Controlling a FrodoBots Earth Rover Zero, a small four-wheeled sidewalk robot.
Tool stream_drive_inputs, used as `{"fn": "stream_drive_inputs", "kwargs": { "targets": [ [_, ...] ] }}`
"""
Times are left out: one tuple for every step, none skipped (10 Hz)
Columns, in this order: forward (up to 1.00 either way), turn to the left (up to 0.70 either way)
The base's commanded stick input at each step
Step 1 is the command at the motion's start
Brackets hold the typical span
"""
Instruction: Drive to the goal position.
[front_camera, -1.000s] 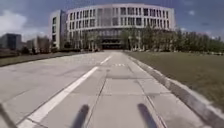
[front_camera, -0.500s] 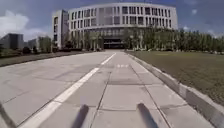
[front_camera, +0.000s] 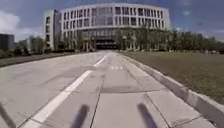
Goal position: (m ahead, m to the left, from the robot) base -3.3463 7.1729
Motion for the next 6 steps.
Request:
{"fn": "stream_drive_inputs", "kwargs": {
  "targets": [
    [0.70, 0.00],
    [0.70, 0.00],
    [0.70, 0.00],
    [0.70, 0.00],
    [0.70, 0.00],
    [0.70, 0.00]
  ]
}}
